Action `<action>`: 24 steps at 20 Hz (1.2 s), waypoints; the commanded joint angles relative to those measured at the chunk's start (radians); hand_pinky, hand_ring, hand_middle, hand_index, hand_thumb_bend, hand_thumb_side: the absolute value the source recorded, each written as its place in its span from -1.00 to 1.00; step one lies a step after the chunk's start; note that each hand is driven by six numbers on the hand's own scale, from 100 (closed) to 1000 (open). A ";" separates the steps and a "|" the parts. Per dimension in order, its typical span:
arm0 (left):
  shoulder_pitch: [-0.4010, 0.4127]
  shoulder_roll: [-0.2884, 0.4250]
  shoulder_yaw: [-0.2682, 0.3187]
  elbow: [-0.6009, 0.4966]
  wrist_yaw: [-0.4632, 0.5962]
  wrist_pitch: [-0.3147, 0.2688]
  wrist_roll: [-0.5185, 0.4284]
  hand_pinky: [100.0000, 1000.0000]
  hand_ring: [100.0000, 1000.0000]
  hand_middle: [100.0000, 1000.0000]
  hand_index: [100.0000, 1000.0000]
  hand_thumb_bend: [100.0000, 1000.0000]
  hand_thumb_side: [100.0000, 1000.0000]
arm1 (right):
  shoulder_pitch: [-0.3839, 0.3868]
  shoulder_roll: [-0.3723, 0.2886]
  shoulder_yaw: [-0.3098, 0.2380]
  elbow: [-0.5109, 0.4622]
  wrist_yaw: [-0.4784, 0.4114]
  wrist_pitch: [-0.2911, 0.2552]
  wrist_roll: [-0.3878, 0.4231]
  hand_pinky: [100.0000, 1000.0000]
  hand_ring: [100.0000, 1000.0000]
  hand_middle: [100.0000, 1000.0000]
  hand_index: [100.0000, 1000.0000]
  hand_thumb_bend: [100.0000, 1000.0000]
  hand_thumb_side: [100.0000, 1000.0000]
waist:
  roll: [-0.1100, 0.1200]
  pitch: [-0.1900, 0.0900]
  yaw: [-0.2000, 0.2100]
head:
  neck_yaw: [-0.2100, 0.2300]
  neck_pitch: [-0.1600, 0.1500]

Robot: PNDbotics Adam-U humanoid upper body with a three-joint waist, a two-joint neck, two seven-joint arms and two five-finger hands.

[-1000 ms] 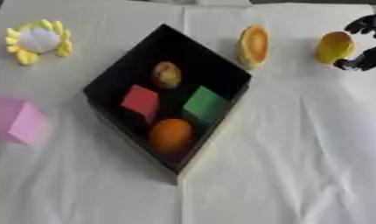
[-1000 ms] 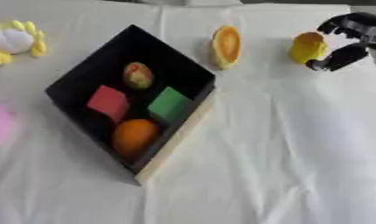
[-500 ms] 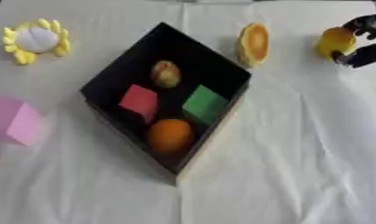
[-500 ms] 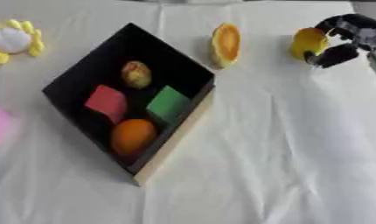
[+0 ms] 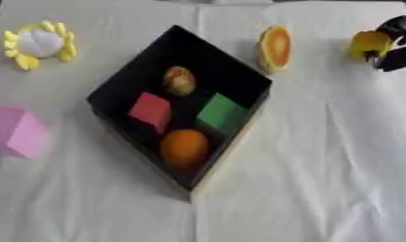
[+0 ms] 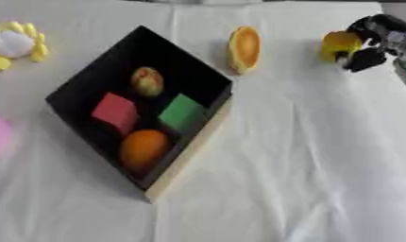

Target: Pick up objects on the table and place them in the box.

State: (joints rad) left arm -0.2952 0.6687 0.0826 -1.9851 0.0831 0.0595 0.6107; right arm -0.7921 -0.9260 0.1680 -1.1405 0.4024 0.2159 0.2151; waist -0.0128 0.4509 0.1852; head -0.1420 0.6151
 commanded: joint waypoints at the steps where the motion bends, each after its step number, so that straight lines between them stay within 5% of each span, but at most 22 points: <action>1: -0.001 0.022 0.009 -0.015 0.005 0.003 0.002 0.59 0.38 0.38 0.74 -0.92 0.07 | -0.005 -0.051 -0.017 -0.099 -0.033 0.010 -0.052 0.52 0.29 -0.13 -0.06 -1.00 -1.00 | 0.013 -0.012 -0.003 | 0.004 -0.004; 4: 0.000 0.025 0.009 -0.015 0.003 0.002 0.002 0.59 0.38 0.38 0.74 -0.92 0.06 | 0.012 -0.088 -0.017 -0.300 -0.063 0.028 -0.066 0.52 0.20 -0.14 -0.08 -1.00 -1.00 | 0.011 -0.015 -0.007 | 0.005 -0.002; 5: 0.000 0.026 0.009 -0.015 0.002 0.001 0.001 0.59 0.38 0.38 0.74 -0.92 0.06 | 0.017 -0.103 -0.014 -0.388 -0.077 0.030 -0.056 0.52 0.18 -0.13 -0.07 -1.00 -0.85 | 0.010 -0.016 -0.008 | 0.006 0.000; 6: 0.000 0.026 0.009 -0.015 0.002 0.001 0.001 0.59 0.38 0.38 0.74 -0.92 0.07 | 0.022 -0.116 -0.012 -0.469 -0.087 0.038 -0.040 0.52 0.18 -0.13 -0.06 -1.00 -1.00 | 0.009 -0.018 -0.009 | 0.006 0.001; 12: -0.008 0.031 0.000 -0.015 0.004 0.002 -0.008 0.59 0.38 0.38 0.74 -0.93 0.07 | -0.044 -0.131 0.074 -0.821 -0.145 0.072 0.132 0.53 0.21 -0.07 0.03 -1.00 -1.00 | -0.004 -0.038 -0.016 | 0.005 0.010; 18: -0.018 0.035 -0.006 -0.015 0.006 0.001 -0.016 0.59 0.39 0.38 0.73 -0.93 0.06 | -0.222 -0.010 0.234 -0.859 -0.161 0.054 0.310 0.54 0.22 -0.05 0.07 -1.00 -1.00 | -0.013 -0.062 -0.012 | -0.004 0.018; 24: -0.028 0.036 -0.011 -0.015 0.009 0.000 -0.023 0.59 0.39 0.38 0.73 -0.93 0.06 | -0.328 0.092 0.326 -0.849 -0.166 0.060 0.396 0.54 0.23 -0.02 0.10 -1.00 -1.00 | -0.023 -0.076 -0.006 | -0.011 0.026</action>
State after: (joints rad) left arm -0.3129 0.6696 0.0685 -1.9851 0.0871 0.0613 0.5908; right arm -1.1005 -0.8377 0.4888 -1.9831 0.2428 0.2763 0.5960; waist -0.0257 0.4142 0.1787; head -0.1481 0.6344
